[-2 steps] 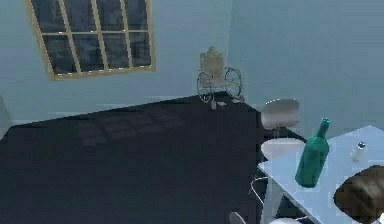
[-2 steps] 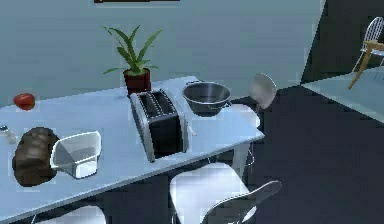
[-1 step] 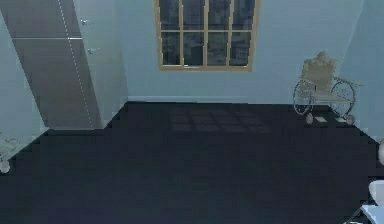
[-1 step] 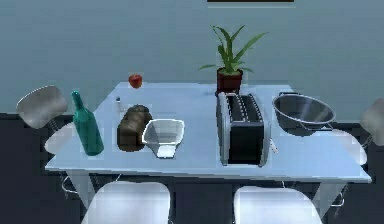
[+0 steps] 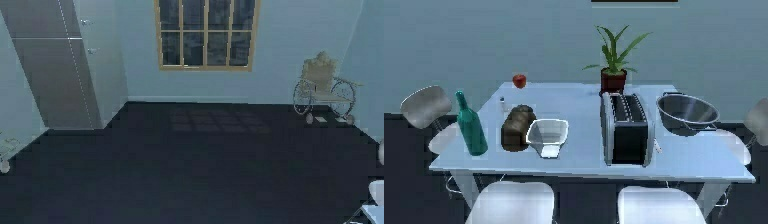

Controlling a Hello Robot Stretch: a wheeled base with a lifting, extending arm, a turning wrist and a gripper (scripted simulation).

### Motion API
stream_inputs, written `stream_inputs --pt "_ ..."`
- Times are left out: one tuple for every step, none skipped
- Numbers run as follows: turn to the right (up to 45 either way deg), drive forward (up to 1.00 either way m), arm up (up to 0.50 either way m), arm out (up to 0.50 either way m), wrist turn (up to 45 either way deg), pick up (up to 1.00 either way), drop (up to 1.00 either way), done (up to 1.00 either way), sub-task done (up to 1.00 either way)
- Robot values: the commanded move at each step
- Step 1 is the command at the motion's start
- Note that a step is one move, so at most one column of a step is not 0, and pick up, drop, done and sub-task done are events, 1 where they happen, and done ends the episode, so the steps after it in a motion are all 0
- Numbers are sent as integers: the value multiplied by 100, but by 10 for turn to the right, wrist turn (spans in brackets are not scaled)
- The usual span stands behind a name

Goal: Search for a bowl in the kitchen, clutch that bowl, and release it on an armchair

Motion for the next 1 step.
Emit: stream_inputs --pt "0 0 38 0 0 0 0 0 0"
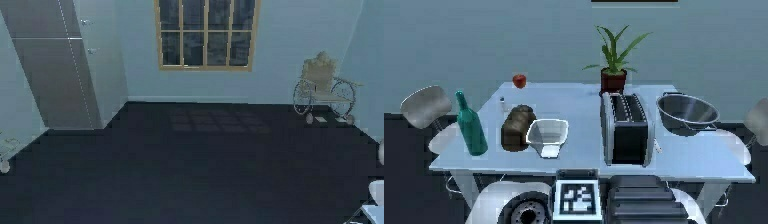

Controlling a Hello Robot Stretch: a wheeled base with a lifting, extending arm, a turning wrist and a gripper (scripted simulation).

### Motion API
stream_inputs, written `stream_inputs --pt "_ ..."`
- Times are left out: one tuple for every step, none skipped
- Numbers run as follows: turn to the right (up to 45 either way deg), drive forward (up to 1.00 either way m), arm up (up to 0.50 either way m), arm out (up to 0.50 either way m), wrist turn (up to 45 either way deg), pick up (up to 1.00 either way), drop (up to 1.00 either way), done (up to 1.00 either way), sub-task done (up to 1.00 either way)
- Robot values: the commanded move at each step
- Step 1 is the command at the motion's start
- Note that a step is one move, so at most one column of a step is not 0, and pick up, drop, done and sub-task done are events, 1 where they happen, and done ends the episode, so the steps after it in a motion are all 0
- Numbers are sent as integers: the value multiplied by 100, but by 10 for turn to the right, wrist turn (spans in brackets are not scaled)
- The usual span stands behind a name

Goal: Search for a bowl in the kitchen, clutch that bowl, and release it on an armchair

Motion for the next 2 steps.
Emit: stream_inputs --pt "0 0 0 36 0 0 0 0 0" --pt "0 0 0 0 450 0 0 0 0"
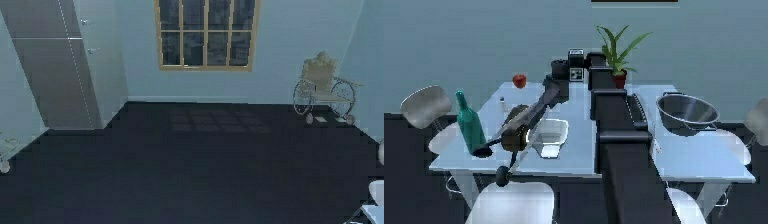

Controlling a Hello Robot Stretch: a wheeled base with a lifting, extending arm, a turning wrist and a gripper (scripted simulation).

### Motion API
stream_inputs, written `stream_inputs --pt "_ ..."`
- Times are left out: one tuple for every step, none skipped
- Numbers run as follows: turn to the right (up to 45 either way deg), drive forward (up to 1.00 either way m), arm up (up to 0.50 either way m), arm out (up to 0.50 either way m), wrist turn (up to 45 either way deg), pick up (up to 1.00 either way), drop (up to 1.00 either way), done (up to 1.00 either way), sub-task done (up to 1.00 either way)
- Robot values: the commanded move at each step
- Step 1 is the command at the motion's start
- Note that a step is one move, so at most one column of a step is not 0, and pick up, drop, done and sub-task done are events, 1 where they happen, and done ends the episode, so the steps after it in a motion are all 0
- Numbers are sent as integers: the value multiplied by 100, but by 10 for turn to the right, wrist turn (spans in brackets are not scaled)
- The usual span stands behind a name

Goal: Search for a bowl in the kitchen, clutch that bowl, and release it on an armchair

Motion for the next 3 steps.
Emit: stream_inputs --pt "0 0 0 0 450 0 0 0 0" --pt "0 0 0 0 450 0 0 0 0" --pt "0 0 0 0 330 0 0 0 0"
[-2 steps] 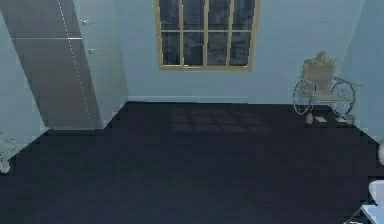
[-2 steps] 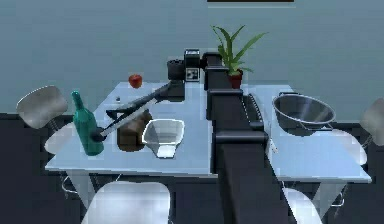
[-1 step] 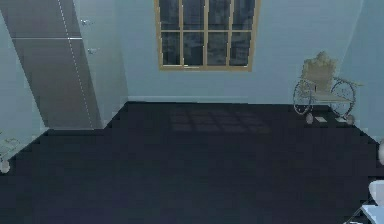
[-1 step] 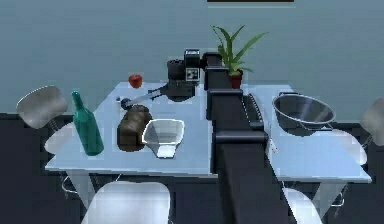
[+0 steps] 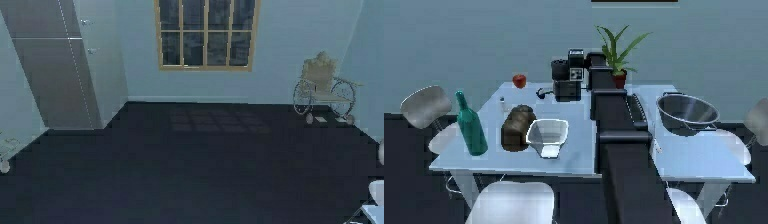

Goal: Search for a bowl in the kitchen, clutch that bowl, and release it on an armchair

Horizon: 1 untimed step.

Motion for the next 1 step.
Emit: stream_inputs --pt "0 0 -20 0 0 0 0 0 0"
